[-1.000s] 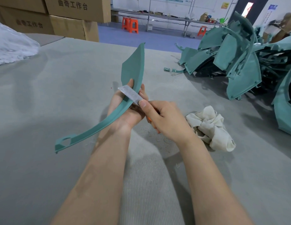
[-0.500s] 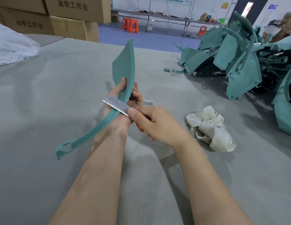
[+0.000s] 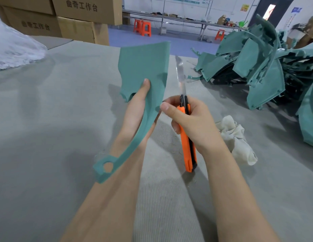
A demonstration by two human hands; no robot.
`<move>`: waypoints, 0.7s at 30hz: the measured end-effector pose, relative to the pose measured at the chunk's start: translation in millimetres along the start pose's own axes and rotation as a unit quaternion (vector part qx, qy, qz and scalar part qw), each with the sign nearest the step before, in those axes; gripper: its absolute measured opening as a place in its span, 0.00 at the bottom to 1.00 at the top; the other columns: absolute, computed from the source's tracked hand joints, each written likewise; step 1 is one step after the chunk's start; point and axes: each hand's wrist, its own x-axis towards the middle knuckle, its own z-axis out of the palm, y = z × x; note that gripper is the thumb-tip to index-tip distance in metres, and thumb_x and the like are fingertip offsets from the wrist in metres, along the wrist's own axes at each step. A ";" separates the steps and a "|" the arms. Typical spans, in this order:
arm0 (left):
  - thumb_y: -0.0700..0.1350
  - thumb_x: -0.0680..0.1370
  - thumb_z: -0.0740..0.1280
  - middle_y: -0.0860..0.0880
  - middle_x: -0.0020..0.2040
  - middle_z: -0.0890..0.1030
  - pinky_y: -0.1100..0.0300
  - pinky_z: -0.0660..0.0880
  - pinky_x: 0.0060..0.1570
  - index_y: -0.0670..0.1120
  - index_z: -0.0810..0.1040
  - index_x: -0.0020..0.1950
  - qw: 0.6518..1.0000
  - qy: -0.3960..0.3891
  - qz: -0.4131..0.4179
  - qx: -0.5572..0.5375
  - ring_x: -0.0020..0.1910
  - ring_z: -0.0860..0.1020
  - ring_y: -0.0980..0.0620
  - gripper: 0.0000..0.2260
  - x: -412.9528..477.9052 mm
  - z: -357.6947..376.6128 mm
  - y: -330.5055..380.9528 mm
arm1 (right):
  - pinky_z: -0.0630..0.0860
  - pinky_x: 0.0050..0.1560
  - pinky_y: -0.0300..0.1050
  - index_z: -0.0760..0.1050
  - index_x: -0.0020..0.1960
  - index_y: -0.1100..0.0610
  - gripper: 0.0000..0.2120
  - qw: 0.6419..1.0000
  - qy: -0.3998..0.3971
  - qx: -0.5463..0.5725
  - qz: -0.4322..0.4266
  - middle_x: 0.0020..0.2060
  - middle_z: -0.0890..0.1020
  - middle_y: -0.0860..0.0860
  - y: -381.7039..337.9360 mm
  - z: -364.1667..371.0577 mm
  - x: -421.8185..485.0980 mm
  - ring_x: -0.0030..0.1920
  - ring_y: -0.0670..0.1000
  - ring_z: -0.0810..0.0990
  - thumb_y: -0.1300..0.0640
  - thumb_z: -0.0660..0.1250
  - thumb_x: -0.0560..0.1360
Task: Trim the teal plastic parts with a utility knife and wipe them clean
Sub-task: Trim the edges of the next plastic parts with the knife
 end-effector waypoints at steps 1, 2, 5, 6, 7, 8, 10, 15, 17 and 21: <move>0.49 0.80 0.64 0.53 0.37 0.80 0.57 0.75 0.46 0.47 0.78 0.51 1.000 0.001 0.010 0.011 0.41 0.78 0.51 0.07 0.1 0.2 -0.8 | 0.67 0.25 0.35 0.77 0.42 0.58 0.05 1.000 -0.010 0.002 0.010 0.23 0.71 0.49 0.4 1.9 -0.3 0.23 0.45 0.68 0.58 0.72 0.74; 0.49 0.80 0.64 0.52 0.40 0.80 0.56 0.74 0.46 0.47 0.77 0.54 1.000 0.003 0.019 0.022 0.43 0.78 0.51 0.07 0.4 0.2 -1.7 | 0.67 0.24 0.35 0.76 0.42 0.58 0.06 1.000 -0.011 0.002 0.018 0.23 0.71 0.50 0.6 4.1 -0.6 0.22 0.45 0.68 0.59 0.72 0.74; 0.49 0.80 0.63 0.49 0.47 0.80 0.56 0.73 0.44 0.46 0.77 0.57 0.997 0.006 0.039 0.067 0.46 0.78 0.49 0.10 2.7 0.3 -4.1 | 0.66 0.24 0.35 0.75 0.41 0.61 0.07 1.000 0.011 -0.004 0.015 0.26 0.72 0.56 0.0 9.2 -1.1 0.22 0.46 0.68 0.61 0.70 0.76; 0.50 0.80 0.63 0.49 0.47 0.80 0.57 0.73 0.42 0.45 0.77 0.57 0.996 0.004 0.038 0.082 0.45 0.78 0.48 0.11 2.5 0.7 -4.6 | 0.67 0.24 0.35 0.75 0.40 0.62 0.07 1.000 0.021 -0.006 0.012 0.27 0.74 0.56 0.1 9.7 -1.3 0.22 0.45 0.69 0.62 0.69 0.76; 0.51 0.80 0.63 0.49 0.45 0.80 0.58 0.72 0.38 0.45 0.77 0.56 0.995 -0.002 0.035 0.093 0.41 0.78 0.48 0.11 2.1 0.7 -5.0 | 0.67 0.25 0.35 0.75 0.39 0.62 0.08 1.000 0.029 -0.005 0.013 0.28 0.76 0.55 0.1 9.2 -1.4 0.22 0.45 0.69 0.62 0.68 0.76; 0.52 0.80 0.63 0.50 0.40 0.80 0.61 0.72 0.34 0.45 0.77 0.54 0.994 -0.008 0.032 0.102 0.37 0.78 0.50 0.11 1.4 0.9 -5.4 | 0.67 0.25 0.35 0.76 0.38 0.61 0.09 0.999 0.034 -0.002 0.016 0.27 0.78 0.52 0.1 8.2 -1.2 0.21 0.45 0.69 0.62 0.68 0.77; 0.53 0.80 0.63 0.52 0.32 0.78 0.64 0.70 0.28 0.45 0.76 0.50 0.993 -0.010 0.028 0.118 0.29 0.75 0.53 0.12 0.6 0.7 -5.8 | 0.68 0.25 0.35 0.76 0.36 0.59 0.11 0.999 0.040 0.004 0.026 0.27 0.79 0.49 0.0 6.0 -0.8 0.21 0.45 0.70 0.62 0.67 0.77; 0.52 0.80 0.63 0.52 0.29 0.76 0.63 0.68 0.26 0.44 0.77 0.48 0.991 -0.014 0.031 0.127 0.24 0.72 0.52 0.12 1.4 2.1 -7.2 | 0.67 0.25 0.36 0.75 0.34 0.59 0.13 0.999 0.032 0.011 0.024 0.27 0.79 0.50 -2.5 3.1 -1.1 0.21 0.46 0.69 0.64 0.65 0.77; 0.52 0.80 0.64 0.51 0.32 0.77 0.60 0.69 0.30 0.44 0.78 0.51 0.991 -0.012 0.029 0.133 0.27 0.73 0.51 0.12 1.8 2.7 -7.5 | 0.67 0.25 0.36 0.75 0.33 0.59 0.13 0.999 0.033 0.022 0.026 0.27 0.79 0.51 -2.5 1.5 -1.1 0.21 0.46 0.69 0.65 0.65 0.77; 0.51 0.79 0.66 0.56 0.36 0.81 0.62 0.73 0.37 0.50 0.80 0.50 0.992 0.019 0.025 0.123 0.32 0.79 0.57 0.06 1.0 0.5 -5.1 | 0.67 0.24 0.36 0.75 0.36 0.61 0.10 0.994 0.092 0.044 0.049 0.25 0.77 0.50 -0.6 -8.3 1.9 0.20 0.46 0.69 0.64 0.66 0.76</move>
